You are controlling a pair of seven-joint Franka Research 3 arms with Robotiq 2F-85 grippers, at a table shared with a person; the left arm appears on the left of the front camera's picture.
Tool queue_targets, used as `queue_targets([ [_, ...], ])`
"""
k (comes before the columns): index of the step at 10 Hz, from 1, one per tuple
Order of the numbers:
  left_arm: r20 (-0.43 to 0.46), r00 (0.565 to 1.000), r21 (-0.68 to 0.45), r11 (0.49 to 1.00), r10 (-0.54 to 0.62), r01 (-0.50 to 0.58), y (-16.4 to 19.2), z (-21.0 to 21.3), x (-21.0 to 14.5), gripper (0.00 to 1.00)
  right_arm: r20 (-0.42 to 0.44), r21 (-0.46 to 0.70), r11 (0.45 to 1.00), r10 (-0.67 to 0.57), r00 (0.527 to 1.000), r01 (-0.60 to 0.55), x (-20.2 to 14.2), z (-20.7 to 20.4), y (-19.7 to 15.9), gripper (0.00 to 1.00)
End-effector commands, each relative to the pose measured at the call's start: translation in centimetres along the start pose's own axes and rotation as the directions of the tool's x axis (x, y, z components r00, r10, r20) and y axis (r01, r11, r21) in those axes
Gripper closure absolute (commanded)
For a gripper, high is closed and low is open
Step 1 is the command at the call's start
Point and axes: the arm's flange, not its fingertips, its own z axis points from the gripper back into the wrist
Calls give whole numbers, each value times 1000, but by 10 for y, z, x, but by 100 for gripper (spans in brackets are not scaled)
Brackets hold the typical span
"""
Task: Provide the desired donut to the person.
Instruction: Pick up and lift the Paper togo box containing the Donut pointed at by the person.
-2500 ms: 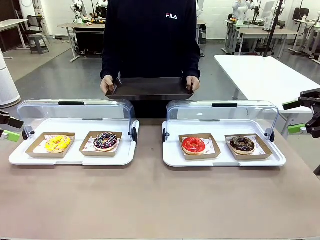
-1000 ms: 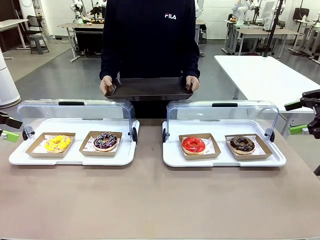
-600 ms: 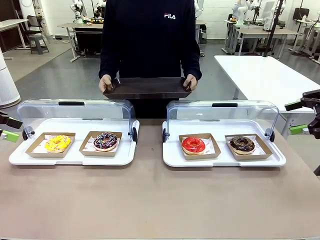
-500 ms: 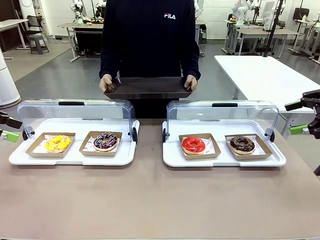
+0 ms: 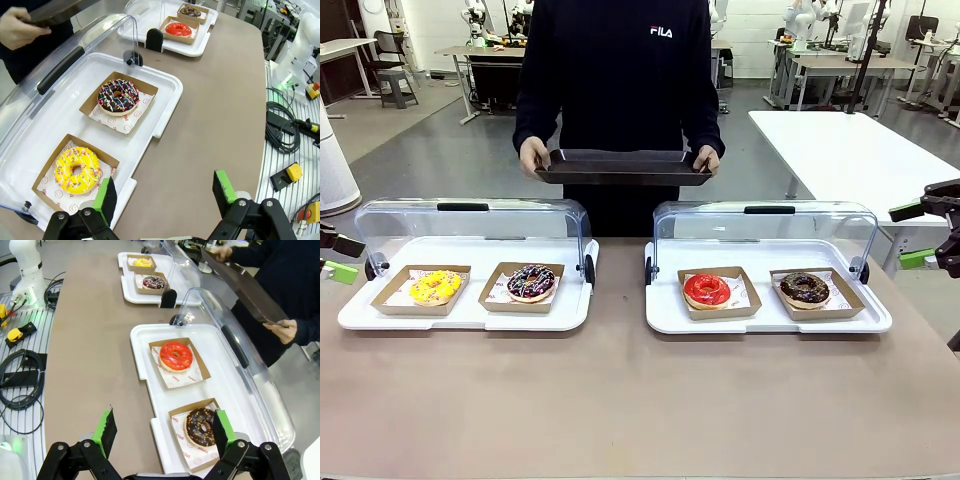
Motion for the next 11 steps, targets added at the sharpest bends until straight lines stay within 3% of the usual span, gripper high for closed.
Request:
queue_targets([
  [1,14,1000,-6,1000,0,0,1,0,-1,0,23,-3,1000,-4,1000,4,-1,-3,-3,0],
  [11,14,1000,-6,1000,0,0,1,0,-1,0,23,-3,1000,-4,1000,4,-1,-3,-3,0],
])
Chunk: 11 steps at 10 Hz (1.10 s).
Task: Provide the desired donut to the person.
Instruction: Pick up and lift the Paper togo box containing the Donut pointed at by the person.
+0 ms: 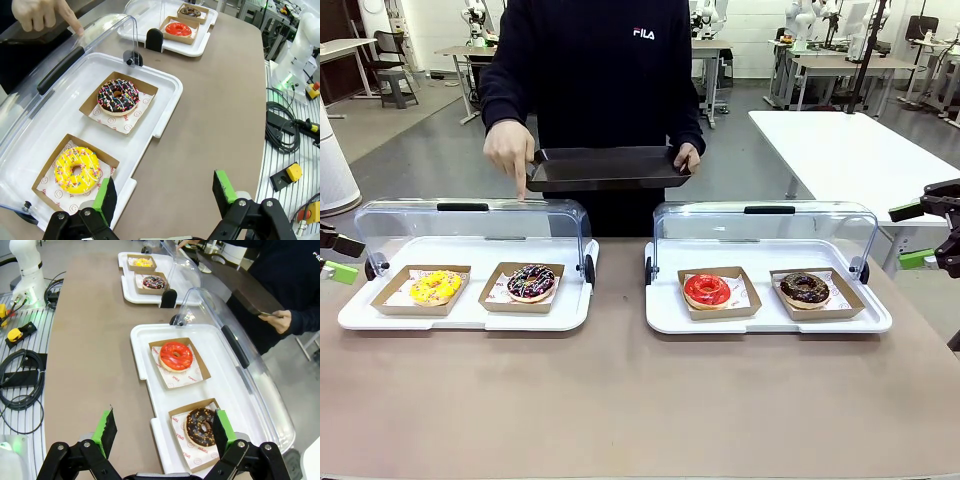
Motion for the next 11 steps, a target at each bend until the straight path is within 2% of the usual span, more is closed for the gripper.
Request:
queue_targets([
  [1,14,1000,-5,1000,0,0,1,0,-1,0,23,-4,1000,-4,1000,5,-1,-2,-3,0],
  [11,14,1000,-5,1000,0,0,1,0,-1,0,23,-4,1000,-4,1000,5,-1,-2,-3,0],
])
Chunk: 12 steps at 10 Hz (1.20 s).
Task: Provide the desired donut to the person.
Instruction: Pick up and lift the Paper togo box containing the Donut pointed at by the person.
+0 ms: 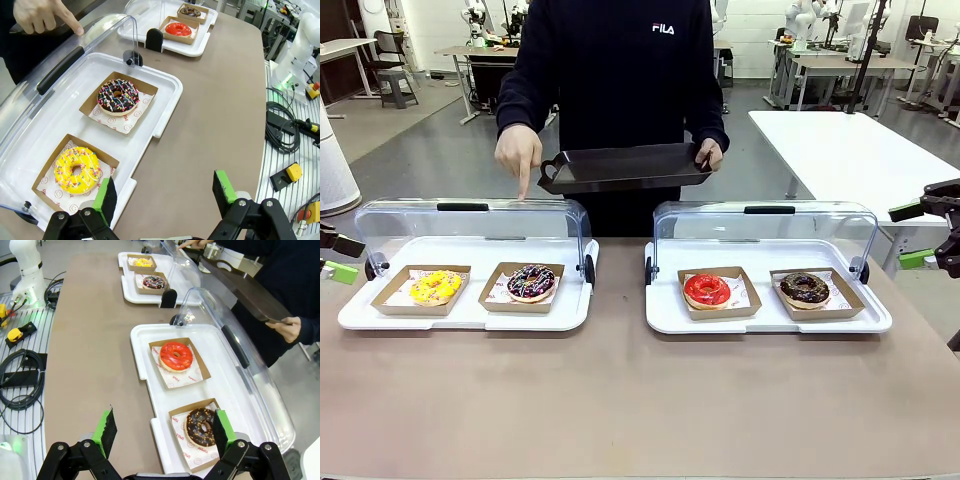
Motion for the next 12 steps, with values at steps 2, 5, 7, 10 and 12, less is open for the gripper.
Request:
queue_targets([
  [2,14,1000,-5,1000,0,0,1,0,-1,0,23,-4,1000,-5,1000,5,-2,-2,-3,0],
  [5,-133,986,-55,994,-98,92,8,-35,44,0,23,-4,1000,-5,1000,5,-2,-2,-3,0],
  [7,-242,949,-112,977,-202,179,-3,-72,67,0,23,-4,1000,-5,1000,5,-2,-2,-3,0],
  [10,-405,850,-203,939,-338,277,-5,-149,87,0,23,-4,1000,-5,1000,5,-2,-2,-3,0],
  [12,-475,797,-179,928,-373,328,0,-189,86,0,23,-4,1000,-5,1000,5,-2,-2,-3,0],
])
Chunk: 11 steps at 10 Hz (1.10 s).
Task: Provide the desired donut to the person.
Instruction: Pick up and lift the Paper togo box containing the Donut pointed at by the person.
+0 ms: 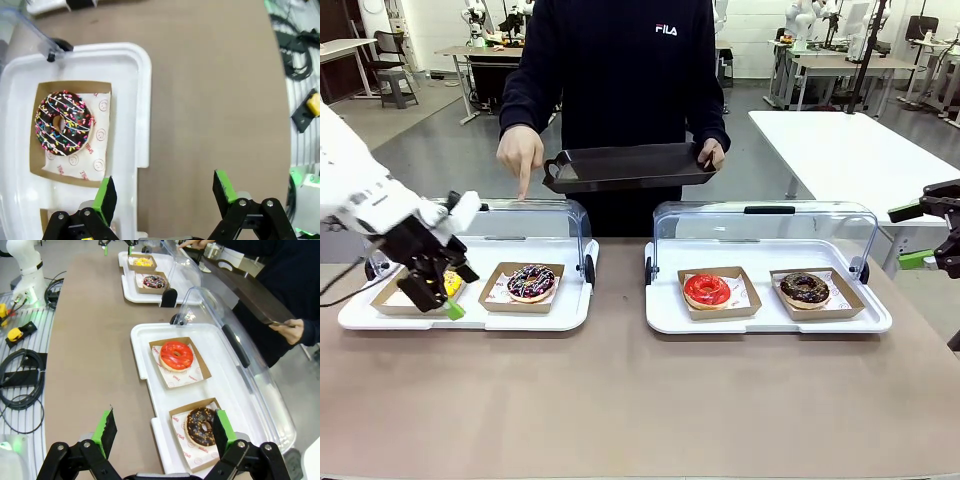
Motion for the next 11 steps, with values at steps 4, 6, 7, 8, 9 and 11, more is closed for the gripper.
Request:
queue_targets([
  [4,-113,994,136,991,10,6,33,-39,4,0,26,-6,1000,-2,1000,3,-1,-2,-2,0],
  [6,-140,990,136,991,31,-12,36,-48,4,0,26,-6,1000,-2,1000,3,-1,-2,-2,0],
  [7,-138,990,160,987,30,-8,37,-49,5,0,26,-6,1000,-2,1000,3,-1,-2,-2,0],
  [8,-141,990,167,986,30,-6,39,-52,5,0,26,-6,1000,-2,1000,3,-1,-2,-2,0],
  [9,-150,989,179,984,20,8,43,-56,5,0,26,-6,1000,-2,1000,3,-1,-2,-2,0],
  [11,-163,986,173,985,21,8,54,-66,3,0,26,-6,1000,-2,1000,3,-1,-2,-2,0],
])
